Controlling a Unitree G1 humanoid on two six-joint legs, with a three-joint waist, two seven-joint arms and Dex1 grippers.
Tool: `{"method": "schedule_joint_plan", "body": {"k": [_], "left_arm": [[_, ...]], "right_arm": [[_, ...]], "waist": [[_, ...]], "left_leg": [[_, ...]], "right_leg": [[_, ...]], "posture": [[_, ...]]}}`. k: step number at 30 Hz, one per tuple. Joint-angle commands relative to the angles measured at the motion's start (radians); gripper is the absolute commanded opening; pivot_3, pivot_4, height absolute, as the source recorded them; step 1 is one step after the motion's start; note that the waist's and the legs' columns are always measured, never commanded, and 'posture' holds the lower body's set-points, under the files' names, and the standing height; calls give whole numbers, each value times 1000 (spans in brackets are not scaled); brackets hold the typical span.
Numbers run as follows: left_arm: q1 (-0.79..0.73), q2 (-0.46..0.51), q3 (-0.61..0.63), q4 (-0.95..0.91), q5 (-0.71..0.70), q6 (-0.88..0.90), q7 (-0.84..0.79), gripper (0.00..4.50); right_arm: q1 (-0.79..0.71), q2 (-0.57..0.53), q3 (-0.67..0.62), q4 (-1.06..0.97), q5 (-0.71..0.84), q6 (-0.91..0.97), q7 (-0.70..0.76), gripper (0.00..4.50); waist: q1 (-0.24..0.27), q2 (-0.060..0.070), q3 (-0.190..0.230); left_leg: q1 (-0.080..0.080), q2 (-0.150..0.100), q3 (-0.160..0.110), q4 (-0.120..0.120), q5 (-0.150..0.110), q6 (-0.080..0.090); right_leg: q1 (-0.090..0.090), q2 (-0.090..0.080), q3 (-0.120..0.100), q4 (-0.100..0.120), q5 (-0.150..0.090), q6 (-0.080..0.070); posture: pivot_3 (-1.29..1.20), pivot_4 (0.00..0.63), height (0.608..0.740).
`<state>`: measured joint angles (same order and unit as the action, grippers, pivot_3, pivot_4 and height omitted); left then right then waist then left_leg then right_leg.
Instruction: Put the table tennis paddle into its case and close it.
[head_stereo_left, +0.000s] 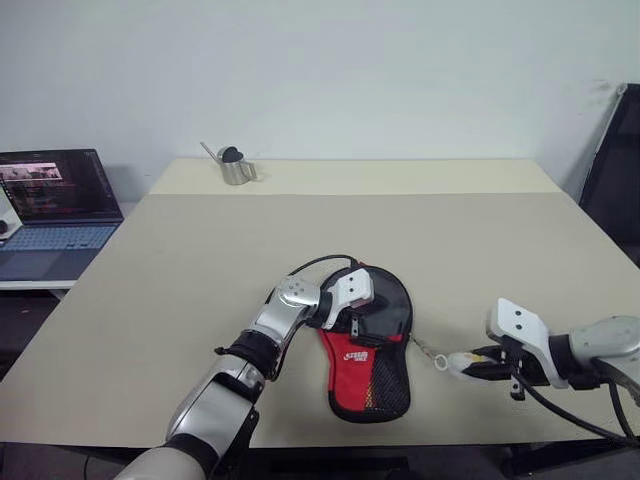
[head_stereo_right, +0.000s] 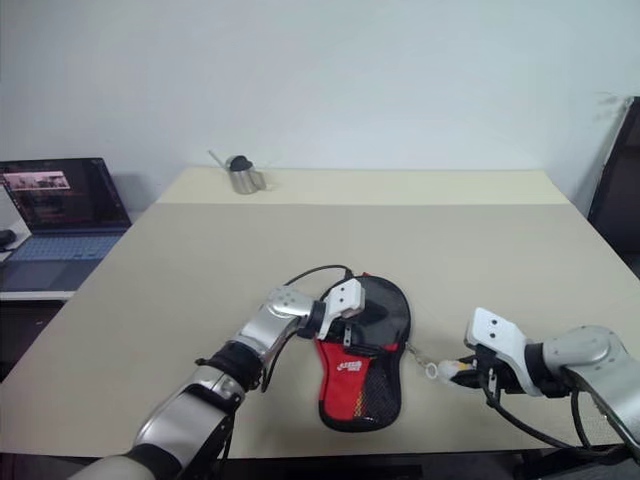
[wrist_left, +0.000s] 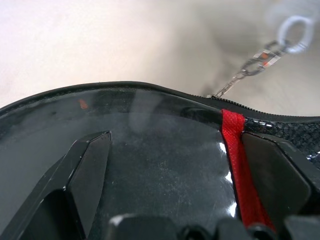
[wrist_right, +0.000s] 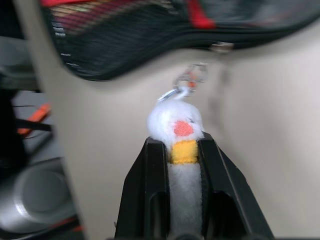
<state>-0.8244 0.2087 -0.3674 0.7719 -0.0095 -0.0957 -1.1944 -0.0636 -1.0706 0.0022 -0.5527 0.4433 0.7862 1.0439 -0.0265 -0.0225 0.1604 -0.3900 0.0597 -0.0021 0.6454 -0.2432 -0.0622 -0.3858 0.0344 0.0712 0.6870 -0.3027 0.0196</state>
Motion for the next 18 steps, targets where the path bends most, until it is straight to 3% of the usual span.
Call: {"method": "schedule_joint_plan", "body": {"k": [1,18], "left_arm": [[26,-11,-61,65,78,-10,-7,4500],[-15,-60,-52,164,120,-71,11,4500]], "right_arm": [[55,-19,-63,-97,60,42,5,280],[321,-41,-253,-373,268,186,-2,276]], "waist": [[2,0,-1],[25,-3,-4]], "left_leg": [[0,0,0,0,0,0],[0,-3,-3,0,-1,1]], "right_leg": [[1,0,0,-1,0,0],[5,-3,-2,-7,1,2]], "posture": [[0,150,740],[0,150,740]]}}
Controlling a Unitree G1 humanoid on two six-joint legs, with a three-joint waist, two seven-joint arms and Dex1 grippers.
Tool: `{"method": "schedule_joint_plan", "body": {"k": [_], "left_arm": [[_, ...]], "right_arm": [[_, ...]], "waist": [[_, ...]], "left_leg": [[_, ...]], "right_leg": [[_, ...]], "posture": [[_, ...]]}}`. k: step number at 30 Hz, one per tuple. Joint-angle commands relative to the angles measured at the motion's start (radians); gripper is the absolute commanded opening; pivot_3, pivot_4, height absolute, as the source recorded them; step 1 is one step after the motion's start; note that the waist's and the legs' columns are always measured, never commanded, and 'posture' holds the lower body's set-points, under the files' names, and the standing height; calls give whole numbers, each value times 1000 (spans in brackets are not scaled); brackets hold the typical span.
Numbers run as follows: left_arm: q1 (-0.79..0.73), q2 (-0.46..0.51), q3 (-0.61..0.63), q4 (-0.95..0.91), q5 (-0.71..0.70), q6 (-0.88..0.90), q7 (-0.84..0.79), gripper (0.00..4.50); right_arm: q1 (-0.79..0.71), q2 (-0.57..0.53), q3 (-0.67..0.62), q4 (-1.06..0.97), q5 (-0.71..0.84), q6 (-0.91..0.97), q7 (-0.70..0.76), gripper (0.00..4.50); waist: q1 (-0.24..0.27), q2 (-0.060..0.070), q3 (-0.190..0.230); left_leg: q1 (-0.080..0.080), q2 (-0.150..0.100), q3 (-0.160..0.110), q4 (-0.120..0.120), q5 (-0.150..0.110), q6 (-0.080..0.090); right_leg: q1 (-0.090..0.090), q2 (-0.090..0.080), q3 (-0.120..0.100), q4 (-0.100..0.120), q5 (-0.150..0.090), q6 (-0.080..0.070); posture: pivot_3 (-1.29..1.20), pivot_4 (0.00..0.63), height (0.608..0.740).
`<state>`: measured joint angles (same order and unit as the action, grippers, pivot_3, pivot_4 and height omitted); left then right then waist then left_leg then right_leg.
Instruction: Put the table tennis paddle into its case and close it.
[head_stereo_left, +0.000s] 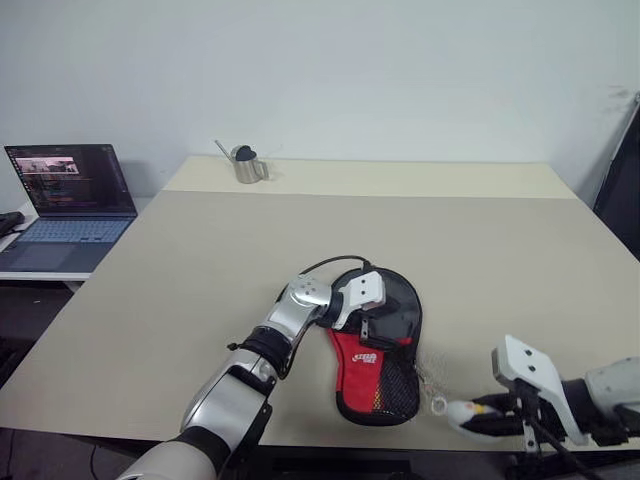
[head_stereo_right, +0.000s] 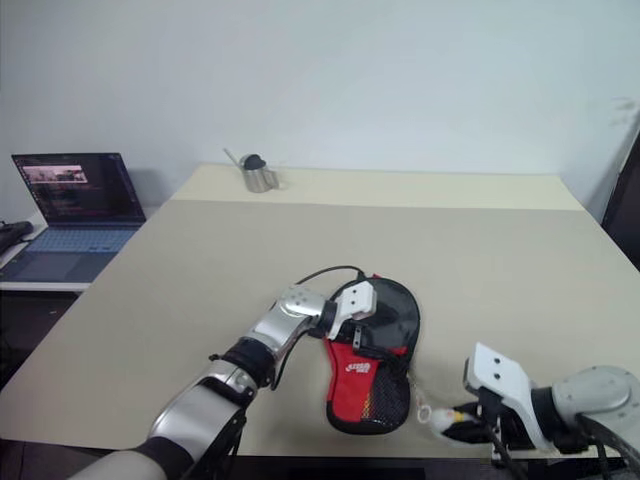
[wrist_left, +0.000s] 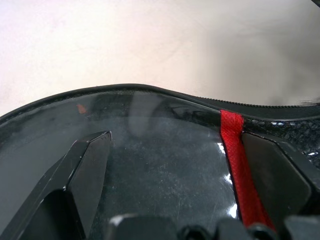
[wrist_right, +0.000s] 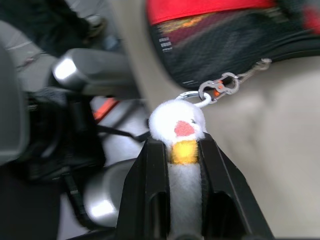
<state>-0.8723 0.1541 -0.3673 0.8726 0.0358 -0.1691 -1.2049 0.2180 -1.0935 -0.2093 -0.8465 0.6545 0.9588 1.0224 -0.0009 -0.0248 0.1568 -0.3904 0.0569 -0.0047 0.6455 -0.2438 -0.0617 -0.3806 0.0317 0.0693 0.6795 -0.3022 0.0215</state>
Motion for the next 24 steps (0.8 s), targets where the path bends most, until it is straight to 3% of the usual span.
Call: {"method": "schedule_joint_plan", "body": {"k": [1,8,14,19,24], "left_arm": [[30,-9,-51,67,77,1,24,4500],[11,-36,-45,99,87,-12,50,4500],[-10,-67,-40,125,92,-16,76,4500],[-19,-86,-34,135,96,-22,95,4500],[-9,-91,-14,114,82,-19,103,4500]], "right_arm": [[56,-19,-52,-90,65,15,20,276],[196,-22,-107,-200,187,12,-17,276],[250,-67,13,-201,265,-99,-152,276],[228,-85,107,-201,269,-142,-229,274],[165,-79,83,-184,260,-108,-265,270]], "waist": [[-1,-1,-1],[0,-7,-5],[1,-9,-6],[2,-10,-6],[3,-12,-7]], "left_leg": [[1,0,0,0,0,0],[8,0,-1,0,0,0],[7,-3,-3,0,0,0],[5,-13,-7,0,-2,3],[4,-17,-8,0,-4,7]], "right_leg": [[1,0,0,0,0,0],[8,-1,-1,-2,-1,1],[9,-4,0,-3,-1,3],[11,-14,-2,-3,-6,10],[12,-18,-4,-6,-6,14]], "posture": [[0,150,740],[0,150,740],[0,150,740],[0,150,740],[0,150,740]]}}
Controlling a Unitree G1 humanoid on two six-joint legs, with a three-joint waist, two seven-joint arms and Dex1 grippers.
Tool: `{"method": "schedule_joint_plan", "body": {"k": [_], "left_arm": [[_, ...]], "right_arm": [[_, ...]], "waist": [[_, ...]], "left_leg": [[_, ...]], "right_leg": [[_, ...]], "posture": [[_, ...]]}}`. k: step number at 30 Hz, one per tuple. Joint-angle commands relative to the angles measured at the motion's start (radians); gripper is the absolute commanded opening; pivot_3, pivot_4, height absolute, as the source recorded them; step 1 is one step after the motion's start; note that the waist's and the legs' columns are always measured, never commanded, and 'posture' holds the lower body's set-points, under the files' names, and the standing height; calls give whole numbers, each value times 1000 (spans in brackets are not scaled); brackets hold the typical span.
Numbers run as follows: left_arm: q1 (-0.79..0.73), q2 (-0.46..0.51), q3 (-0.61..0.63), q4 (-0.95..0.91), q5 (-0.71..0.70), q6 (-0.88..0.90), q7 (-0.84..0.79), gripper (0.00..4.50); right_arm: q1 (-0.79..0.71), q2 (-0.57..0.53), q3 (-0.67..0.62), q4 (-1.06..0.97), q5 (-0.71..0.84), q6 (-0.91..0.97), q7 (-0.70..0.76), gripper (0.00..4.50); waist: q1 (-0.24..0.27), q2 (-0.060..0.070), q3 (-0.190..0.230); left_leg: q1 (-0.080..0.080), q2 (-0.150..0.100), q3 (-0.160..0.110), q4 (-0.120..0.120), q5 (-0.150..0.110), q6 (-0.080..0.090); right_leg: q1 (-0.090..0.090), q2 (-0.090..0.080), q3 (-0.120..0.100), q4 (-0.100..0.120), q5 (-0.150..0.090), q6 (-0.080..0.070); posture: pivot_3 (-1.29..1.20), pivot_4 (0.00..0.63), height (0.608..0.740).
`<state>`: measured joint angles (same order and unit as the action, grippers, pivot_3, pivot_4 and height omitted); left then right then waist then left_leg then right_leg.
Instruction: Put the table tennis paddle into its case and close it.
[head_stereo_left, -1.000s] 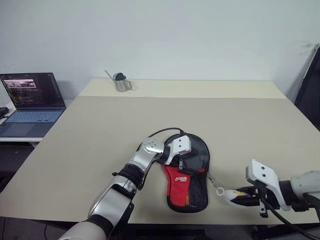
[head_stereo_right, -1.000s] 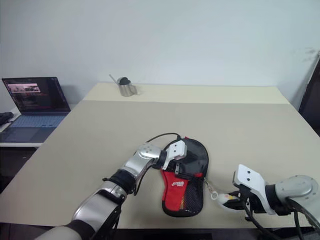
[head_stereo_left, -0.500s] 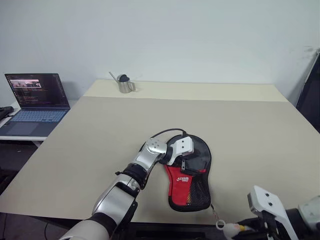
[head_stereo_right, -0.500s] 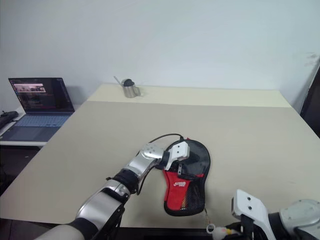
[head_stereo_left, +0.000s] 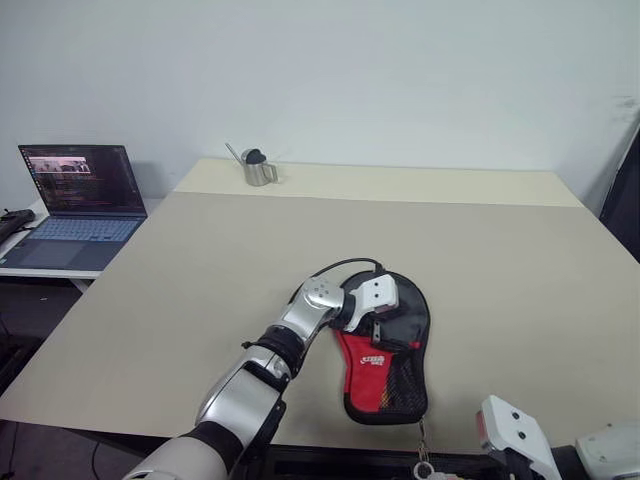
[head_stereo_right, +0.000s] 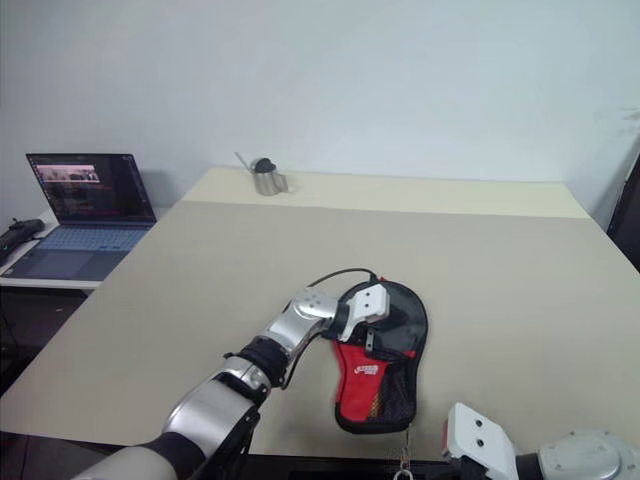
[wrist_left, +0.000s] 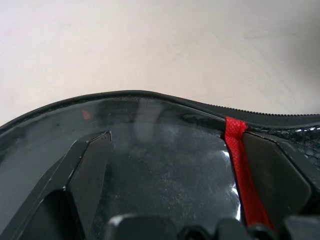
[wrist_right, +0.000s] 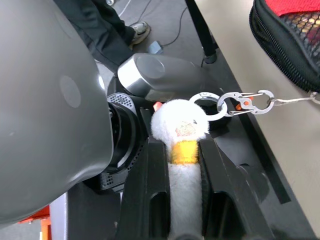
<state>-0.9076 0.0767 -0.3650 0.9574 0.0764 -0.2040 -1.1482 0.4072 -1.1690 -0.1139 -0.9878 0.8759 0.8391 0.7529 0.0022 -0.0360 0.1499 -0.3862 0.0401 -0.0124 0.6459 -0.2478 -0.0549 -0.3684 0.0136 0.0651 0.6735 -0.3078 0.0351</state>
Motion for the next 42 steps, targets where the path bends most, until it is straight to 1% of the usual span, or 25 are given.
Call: {"method": "schedule_joint_plan", "body": {"k": [1,3,4,7,8,10,13,14,16,17,18,20,23,25,26,29,31,33,35,37,39,42], "left_arm": [[27,-16,-14,28,40,17,51,4500],[29,-17,-7,22,38,15,61,4500],[32,-18,-3,19,35,15,67,4500],[43,-22,4,-2,30,18,75,4500],[47,-24,7,-10,28,20,78,4500],[56,-29,19,-28,16,35,79,4500],[66,-30,32,-50,6,53,81,4500],[70,-28,33,-56,9,53,83,4500],[80,-25,46,-88,-2,64,81,4500],[87,-23,59,-117,-17,74,77,4500],[95,-20,73,-148,-32,87,73,4500],[119,-6,101,-244,-71,125,65,4500],[178,30,144,-447,-139,240,67,4500],[228,66,162,-597,-181,321,72,4500],[253,85,170,-665,-200,361,76,4500],[317,141,202,-839,-243,470,111,4500],[349,172,221,-922,-264,521,133,4500],[380,204,236,-996,-289,565,146,4500],[460,285,321,-1134,-355,660,161,4500],[537,356,406,-1231,-401,730,191,4500],[577,389,443,-1277,-418,761,234,4500],[623,419,490,-1331,-427,793,301,4500]], "right_arm": [[-30,-3,-22,-34,50,18,7,270],[-61,-2,-38,-2,51,35,-3,993],[-68,-2,-48,9,49,40,-1,1261],[-52,-6,-130,9,86,64,11,2278],[-41,-6,-177,8,118,75,23,2585],[-28,-3,-240,17,158,89,41,3338],[-44,2,-279,52,183,95,55,4361],[-52,3,-281,58,191,96,55,4493],[-133,10,-266,123,209,86,48,4493],[-202,22,-241,175,196,75,33,4493],[-274,35,-209,227,175,66,20,4493],[-434,83,-121,344,84,32,-11,4493],[-624,186,-22,509,2,5,-30,4493],[-703,259,32,608,-73,-54,-16,4493],[-731,288,60,647,-128,-105,-9,4493],[-809,355,131,770,-240,-189,24,4493],[-846,382,155,835,-274,-217,63,4493],[-867,417,154,890,-309,-278,86,4493],[-927,467,170,1036,-364,-358,116,4493],[-978,499,189,1163,-430,-448,143,4493],[-1008,517,186,1246,-469,-508,166,4493],[-1048,533,167,1349,-490,-536,200,4493]], "waist": [[0,-1,0],[0,-2,-1],[0,-2,0],[0,-2,0],[0,-2,0],[0,-2,0],[-1,-2,0],[-2,-2,0],[-4,-2,0],[-6,-3,0],[-7,-3,0],[-12,-3,3],[-22,0,6],[-29,1,7],[-31,1,7],[-31,7,10],[-31,10,13],[-31,11,13],[-32,11,14],[-44,11,16],[-44,11,17],[-34,12,18]], "left_leg": [[0,0,0,0,0,0],[0,0,-1,0,0,0],[0,0,-1,0,0,0],[0,0,-1,0,0,0],[0,0,-1,0,0,0],[-1,0,-1,0,0,0],[0,0,-1,0,0,1],[0,0,-1,0,0,1],[0,0,-1,0,0,1],[0,0,0,0,0,1],[0,0,0,0,0,1],[0,1,0,0,0,1],[-6,1,0,0,1,1],[-12,3,-1,0,1,1],[-15,3,-1,0,1,1],[-15,4,-1,-2,1,1],[-15,4,-2,-2,1,1],[-15,4,-2,-1,1,1],[-15,4,-3,-1,1,1],[-13,4,-3,-1,1,1],[-12,5,-4,-1,1,1],[-13,5,-4,-1,1,1]], "right_leg": [[0,0,0,0,0,0],[0,0,-1,0,0,0],[0,0,-1,0,0,0],[0,0,0,0,0,0],[0,0,0,0,0,0],[0,0,0,0,0,0],[0,0,0,0,1,1],[0,0,0,0,1,1],[0,0,0,0,1,1],[0,0,0,0,1,1],[0,0,0,0,1,1],[0,0,0,0,1,1],[-6,1,1,1,1,1],[-13,2,2,2,1,0],[-17,2,3,5,3,-4],[-19,3,4,6,2,-7],[-19,3,4,7,1,-7],[-19,3,4,7,1,-7],[-19,3,4,8,2,-8],[-19,3,4,8,2,-8],[-19,3,4,9,2,-8],[-19,2,4,9,2,-8]], "posture": [[0,150,740],[0,150,740],[0,150,740],[0,150,740],[0,150,740],[0,150,740],[0,150,740],[0,150,740],[0,150,740],[0,150,740],[0,150,740],[0,150,740],[0,150,740],[0,150,740],[0,150,740],[0,150,740],[0,150,740],[0,150,740],[0,150,740],[0,150,740],[0,150,740],[0,150,740]]}}
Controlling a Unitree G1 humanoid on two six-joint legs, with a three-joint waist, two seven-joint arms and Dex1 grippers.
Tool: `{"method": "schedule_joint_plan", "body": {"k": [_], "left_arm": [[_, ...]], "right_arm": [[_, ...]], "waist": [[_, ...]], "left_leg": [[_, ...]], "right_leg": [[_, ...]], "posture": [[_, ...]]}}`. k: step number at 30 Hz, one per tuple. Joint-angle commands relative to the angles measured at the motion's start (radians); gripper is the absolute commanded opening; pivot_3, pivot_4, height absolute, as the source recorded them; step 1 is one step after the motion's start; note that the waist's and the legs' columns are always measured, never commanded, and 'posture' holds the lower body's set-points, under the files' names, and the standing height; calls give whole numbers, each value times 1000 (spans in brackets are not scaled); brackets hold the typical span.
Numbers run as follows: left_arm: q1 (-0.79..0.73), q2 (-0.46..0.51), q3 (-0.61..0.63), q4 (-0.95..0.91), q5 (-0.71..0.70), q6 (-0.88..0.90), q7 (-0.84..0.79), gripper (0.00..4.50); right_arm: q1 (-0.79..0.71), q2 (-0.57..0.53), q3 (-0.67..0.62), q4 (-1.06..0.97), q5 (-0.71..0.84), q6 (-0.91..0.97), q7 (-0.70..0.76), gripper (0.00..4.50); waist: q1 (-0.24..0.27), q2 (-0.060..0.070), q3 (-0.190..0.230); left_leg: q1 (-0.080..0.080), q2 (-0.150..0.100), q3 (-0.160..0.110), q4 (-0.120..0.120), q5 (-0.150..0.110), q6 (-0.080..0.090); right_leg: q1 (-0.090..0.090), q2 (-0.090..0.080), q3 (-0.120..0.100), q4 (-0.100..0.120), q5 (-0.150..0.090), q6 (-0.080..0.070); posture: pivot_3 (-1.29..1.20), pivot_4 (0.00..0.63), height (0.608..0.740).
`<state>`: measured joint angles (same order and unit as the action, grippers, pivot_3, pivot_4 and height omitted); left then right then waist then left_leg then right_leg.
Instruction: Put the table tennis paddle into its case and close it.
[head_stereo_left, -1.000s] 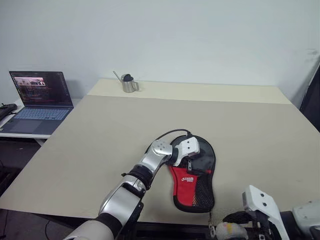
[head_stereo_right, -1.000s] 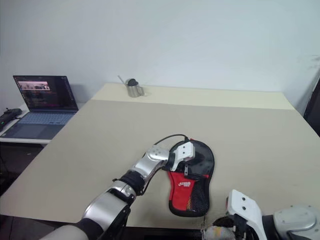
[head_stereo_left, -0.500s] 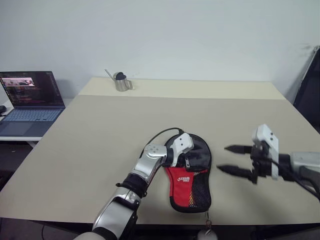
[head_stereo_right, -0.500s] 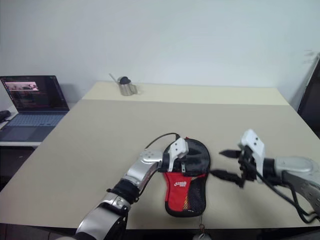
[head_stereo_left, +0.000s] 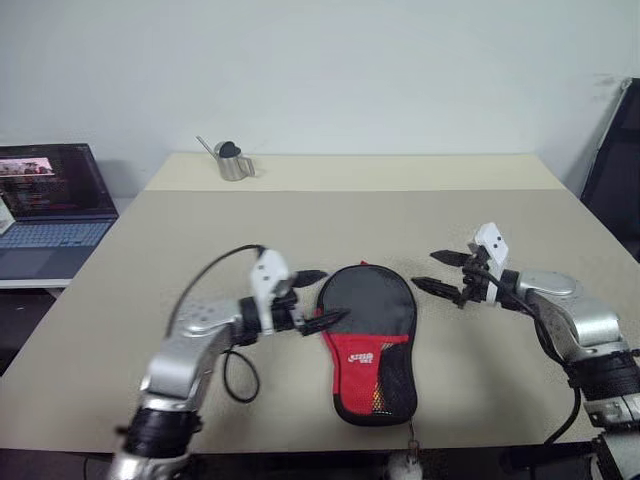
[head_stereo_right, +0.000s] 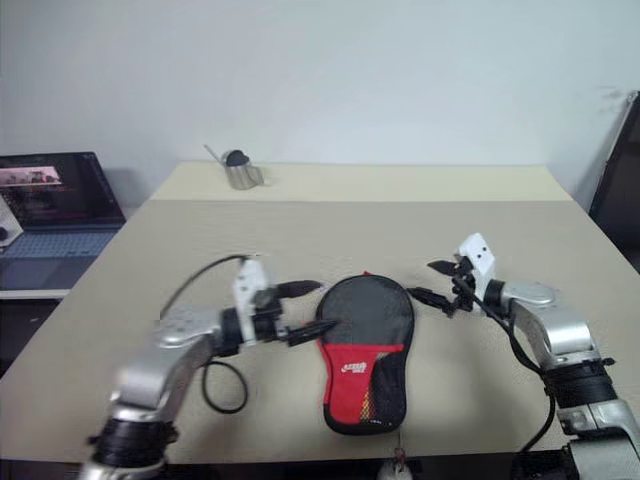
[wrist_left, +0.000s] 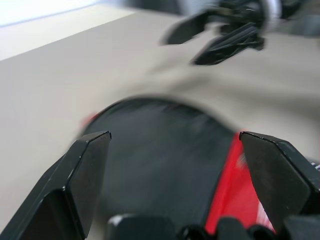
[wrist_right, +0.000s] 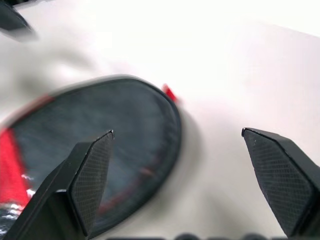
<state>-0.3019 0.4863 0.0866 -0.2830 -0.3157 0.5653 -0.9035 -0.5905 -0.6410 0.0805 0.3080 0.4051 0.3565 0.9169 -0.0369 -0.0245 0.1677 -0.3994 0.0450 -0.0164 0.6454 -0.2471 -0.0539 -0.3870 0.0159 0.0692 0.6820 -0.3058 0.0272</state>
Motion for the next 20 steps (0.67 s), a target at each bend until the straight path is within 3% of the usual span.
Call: {"method": "schedule_joint_plan", "body": {"k": [1,10,20], "left_arm": [[26,13,41,-105,-30,30,77,4500],[6,34,23,-123,13,26,213,4500],[-36,23,-46,8,71,-87,249,4500]], "right_arm": [[-60,3,-37,83,-25,-61,47,4493],[-107,-39,-96,232,-85,-107,63,4493],[5,-95,-129,19,-77,27,59,4493]], "waist": [[7,0,0],[9,0,1],[6,0,1]], "left_leg": [[0,0,0,0,0,0],[-1,0,1,0,0,0],[-1,0,1,0,0,0]], "right_leg": [[0,0,0,0,0,0],[0,-3,1,-1,0,0],[0,-2,1,-1,0,0]], "posture": [[0,150,740],[0,150,740],[0,150,740]]}}
